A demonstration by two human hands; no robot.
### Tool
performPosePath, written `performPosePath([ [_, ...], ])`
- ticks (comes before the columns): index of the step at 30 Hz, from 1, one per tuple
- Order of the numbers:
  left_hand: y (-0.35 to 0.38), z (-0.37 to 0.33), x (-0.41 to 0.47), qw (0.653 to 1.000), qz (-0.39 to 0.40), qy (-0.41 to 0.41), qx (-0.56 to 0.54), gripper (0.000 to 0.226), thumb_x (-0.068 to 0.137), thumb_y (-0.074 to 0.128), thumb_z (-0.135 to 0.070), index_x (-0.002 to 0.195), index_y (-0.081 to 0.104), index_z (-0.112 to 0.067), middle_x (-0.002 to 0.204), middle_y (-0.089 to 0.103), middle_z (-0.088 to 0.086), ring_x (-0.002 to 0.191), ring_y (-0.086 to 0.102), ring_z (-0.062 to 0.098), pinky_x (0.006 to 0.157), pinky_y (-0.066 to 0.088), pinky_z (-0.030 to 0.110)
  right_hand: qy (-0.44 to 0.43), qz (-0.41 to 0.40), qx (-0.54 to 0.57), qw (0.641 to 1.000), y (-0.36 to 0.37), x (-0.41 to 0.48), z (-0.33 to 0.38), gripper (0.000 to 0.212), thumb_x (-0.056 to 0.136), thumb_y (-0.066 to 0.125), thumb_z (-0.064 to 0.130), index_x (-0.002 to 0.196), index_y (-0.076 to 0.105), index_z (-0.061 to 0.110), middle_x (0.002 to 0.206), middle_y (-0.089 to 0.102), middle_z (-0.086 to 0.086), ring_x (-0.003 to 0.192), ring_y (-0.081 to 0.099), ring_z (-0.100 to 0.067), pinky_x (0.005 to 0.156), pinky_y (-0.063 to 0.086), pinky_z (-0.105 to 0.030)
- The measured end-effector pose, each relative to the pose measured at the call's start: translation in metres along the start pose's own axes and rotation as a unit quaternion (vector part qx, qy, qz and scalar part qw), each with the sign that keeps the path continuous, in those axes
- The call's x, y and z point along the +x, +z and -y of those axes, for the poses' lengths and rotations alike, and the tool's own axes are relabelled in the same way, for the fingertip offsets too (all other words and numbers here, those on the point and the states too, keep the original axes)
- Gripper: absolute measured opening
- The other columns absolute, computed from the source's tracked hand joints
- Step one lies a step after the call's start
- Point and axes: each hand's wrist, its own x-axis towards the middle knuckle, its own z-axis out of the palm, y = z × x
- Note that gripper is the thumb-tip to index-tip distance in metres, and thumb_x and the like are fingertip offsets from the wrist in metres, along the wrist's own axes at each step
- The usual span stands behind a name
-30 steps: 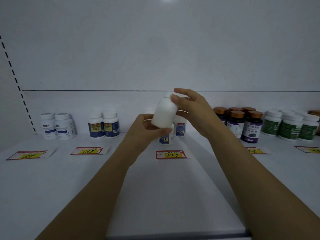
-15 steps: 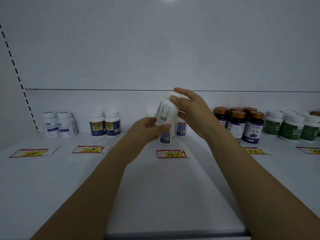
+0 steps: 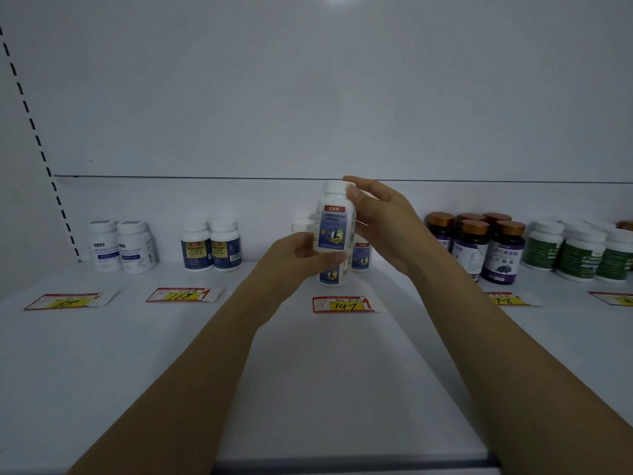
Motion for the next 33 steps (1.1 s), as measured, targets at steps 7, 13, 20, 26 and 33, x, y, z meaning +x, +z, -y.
performPosePath([
  [7, 0.0, 0.006, 0.002, 0.999, -0.04, 0.021, 0.014, 0.031, 0.075, 0.077, -0.024, 0.097, 0.056, -0.026, 0.09, 0.066, -0.016, 0.081, 0.063, -0.003, 0.063, 0.047, 0.01, -0.009, 0.001, -0.141, 0.99, 0.009, -0.003, -0.002, 0.036, 0.09, 0.059, 0.042, 0.117, 0.062, 0.018, 0.104, 0.071, 0.001, 0.092, 0.07, -0.012, 0.085, 0.056, -0.03],
  [13, 0.0, 0.006, 0.005, 1.0, 0.003, 0.001, -0.002, 0.027, 0.082, 0.071, -0.025, 0.103, 0.055, -0.029, 0.096, 0.063, -0.014, 0.087, 0.059, -0.003, 0.076, 0.046, 0.016, -0.027, -0.005, -0.123, 0.992, 0.004, -0.004, -0.001, 0.029, 0.093, 0.058, 0.03, 0.115, 0.065, 0.013, 0.104, 0.071, -0.003, 0.094, 0.069, -0.015, 0.086, 0.056, -0.03],
  [20, -0.003, 0.007, 0.003, 0.999, -0.036, 0.022, 0.012, 0.04, 0.078, 0.074, -0.02, 0.114, 0.057, -0.02, 0.102, 0.064, -0.009, 0.086, 0.063, 0.001, 0.065, 0.05, 0.009, -0.036, 0.019, -0.152, 0.988, 0.01, -0.007, 0.001, 0.03, 0.092, 0.057, 0.037, 0.115, 0.063, 0.02, 0.105, 0.07, 0.004, 0.096, 0.068, -0.011, 0.085, 0.055, -0.025],
  [26, -0.002, 0.007, 0.003, 0.999, -0.023, 0.014, 0.02, 0.04, 0.075, 0.077, -0.023, 0.107, 0.054, -0.023, 0.098, 0.064, -0.012, 0.087, 0.062, 0.002, 0.074, 0.049, 0.015, -0.054, -0.016, -0.165, 0.985, 0.008, -0.006, 0.002, 0.028, 0.086, 0.066, 0.033, 0.109, 0.067, 0.016, 0.098, 0.07, 0.002, 0.089, 0.069, -0.011, 0.079, 0.057, -0.024],
  [33, -0.003, 0.007, 0.002, 0.999, -0.028, 0.03, 0.023, 0.046, 0.078, 0.073, -0.021, 0.12, 0.054, -0.023, 0.116, 0.062, -0.006, 0.099, 0.059, 0.009, 0.078, 0.047, 0.015, -0.063, 0.02, -0.133, 0.989, 0.008, -0.007, 0.004, 0.03, 0.093, 0.059, 0.025, 0.121, 0.061, 0.015, 0.111, 0.068, -0.004, 0.097, 0.068, -0.011, 0.082, 0.056, -0.023],
])
